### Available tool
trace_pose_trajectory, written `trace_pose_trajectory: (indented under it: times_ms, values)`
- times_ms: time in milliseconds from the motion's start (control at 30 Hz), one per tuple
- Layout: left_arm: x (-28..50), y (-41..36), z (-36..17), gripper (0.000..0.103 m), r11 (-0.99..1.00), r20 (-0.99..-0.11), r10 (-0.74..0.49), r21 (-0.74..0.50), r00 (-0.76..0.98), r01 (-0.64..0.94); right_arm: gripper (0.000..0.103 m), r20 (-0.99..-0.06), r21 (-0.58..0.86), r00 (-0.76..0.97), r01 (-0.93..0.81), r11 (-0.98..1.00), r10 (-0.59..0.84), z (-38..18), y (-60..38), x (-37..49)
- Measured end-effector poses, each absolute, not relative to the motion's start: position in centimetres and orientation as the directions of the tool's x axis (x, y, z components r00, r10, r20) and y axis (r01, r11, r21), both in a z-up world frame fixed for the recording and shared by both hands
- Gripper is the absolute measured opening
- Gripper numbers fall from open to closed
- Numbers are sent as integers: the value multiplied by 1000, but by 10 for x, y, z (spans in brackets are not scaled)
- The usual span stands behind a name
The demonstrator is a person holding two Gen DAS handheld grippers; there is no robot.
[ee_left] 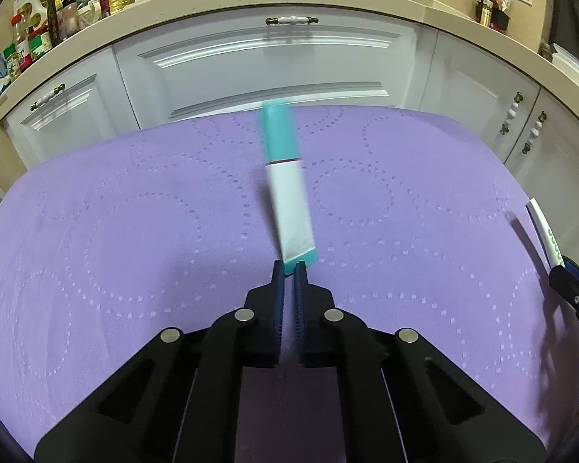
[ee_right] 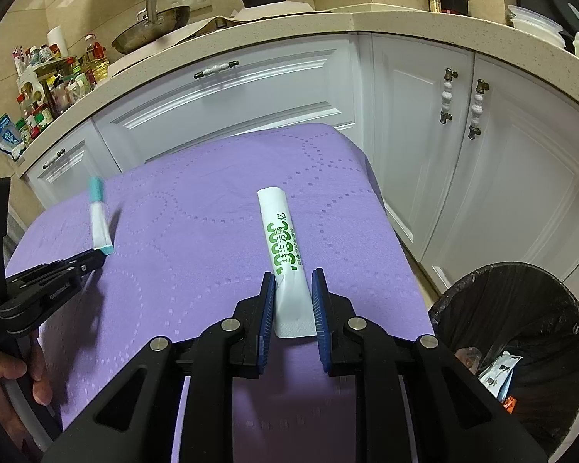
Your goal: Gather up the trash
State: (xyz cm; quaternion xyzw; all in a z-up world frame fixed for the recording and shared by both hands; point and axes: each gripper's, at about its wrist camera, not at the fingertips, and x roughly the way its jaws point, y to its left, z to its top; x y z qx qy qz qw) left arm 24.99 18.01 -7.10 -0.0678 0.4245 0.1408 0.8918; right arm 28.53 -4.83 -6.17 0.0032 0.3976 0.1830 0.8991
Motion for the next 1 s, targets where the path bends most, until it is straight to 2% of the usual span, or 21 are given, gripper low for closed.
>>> trace_pose_trajectory:
  times_ms: [367, 433, 500, 567, 600, 933, 1000]
  values:
    - [234, 180, -63, 5, 960, -763, 167, -18, 625, -278, 20, -710, 153, 620, -327, 932, 334, -61, -50, 283]
    - [232, 179, -60, 9, 961, -758, 161, -26, 632, -276, 20, -710, 153, 620, -327, 932, 334, -61, -50, 284]
    - [233, 181, -58, 20, 958, -756, 152, -47, 636, -284, 20, -709, 154, 620, -329, 932, 336, -61, -50, 283]
    - [235, 183, -58, 55, 950, -754, 166, -51, 636, -308, 20, -707, 155, 621, -331, 931, 339, -60, -50, 282]
    - [236, 185, -58, 60, 944, -748, 181, -50, 638, -327, 20, -706, 156, 621, -332, 930, 340, -60, -50, 282]
    - [259, 200, -82, 61, 906, -782, 259, -6, 566, -423, 20, -707, 158, 618, -335, 929, 344, -60, -51, 283]
    - [258, 201, -81, 55, 904, -781, 265, -3, 565, -427, 20, -708, 157, 618, -335, 929, 342, -60, -51, 283]
